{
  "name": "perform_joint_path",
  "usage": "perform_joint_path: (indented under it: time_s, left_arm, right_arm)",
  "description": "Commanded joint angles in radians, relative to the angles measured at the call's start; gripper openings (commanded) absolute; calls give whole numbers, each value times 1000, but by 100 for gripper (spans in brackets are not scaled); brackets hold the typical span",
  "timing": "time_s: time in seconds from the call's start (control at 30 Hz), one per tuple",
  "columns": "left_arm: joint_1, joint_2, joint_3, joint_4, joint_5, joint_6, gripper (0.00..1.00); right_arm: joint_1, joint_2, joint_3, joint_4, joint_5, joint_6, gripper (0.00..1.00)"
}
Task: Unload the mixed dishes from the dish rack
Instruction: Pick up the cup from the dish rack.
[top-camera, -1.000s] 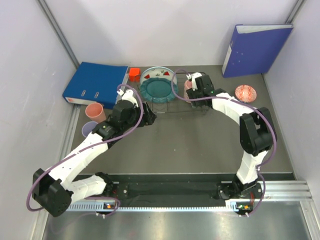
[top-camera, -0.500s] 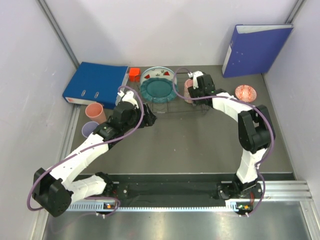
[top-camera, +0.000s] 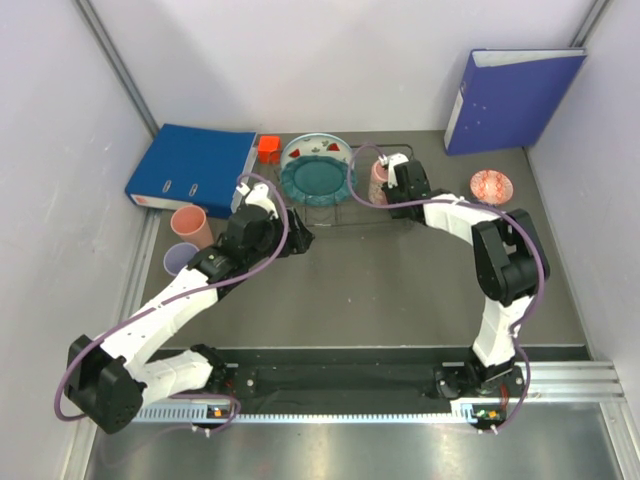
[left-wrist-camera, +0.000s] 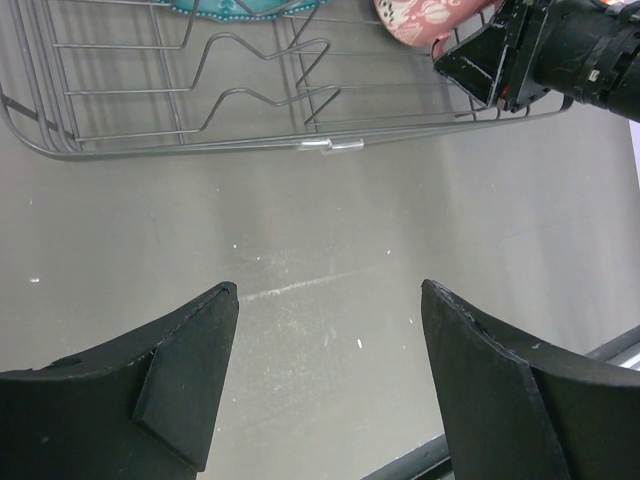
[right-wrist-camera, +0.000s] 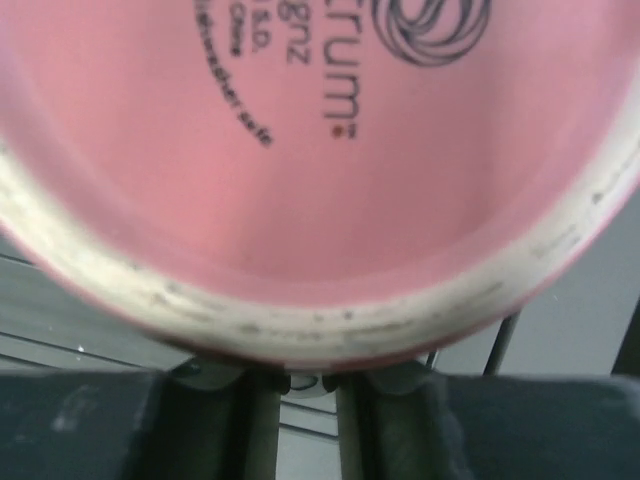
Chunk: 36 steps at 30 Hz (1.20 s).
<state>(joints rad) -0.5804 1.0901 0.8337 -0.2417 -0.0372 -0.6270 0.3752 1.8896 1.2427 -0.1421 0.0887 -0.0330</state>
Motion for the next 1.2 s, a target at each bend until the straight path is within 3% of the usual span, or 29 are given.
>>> perform_joint_path:
  time_s: [0.0,0.07,0.53,1.17]
  left_arm:
    - [-9,-9,-13,58,8,-4,78]
    - [-10,-4,-12,59,8,-4,78]
    - [-16,-1,-19,67,0,-4,78]
    - [-19,8,-25,79,3,-8,78]
  right_arm:
    - [-18,-55,-40,36,49,21,8]
    - [-18,-66,-49,41,60,24,0]
    - [5,-170,-97,79,134,65,0]
    - [39,-305,12,-85,86,90,0]
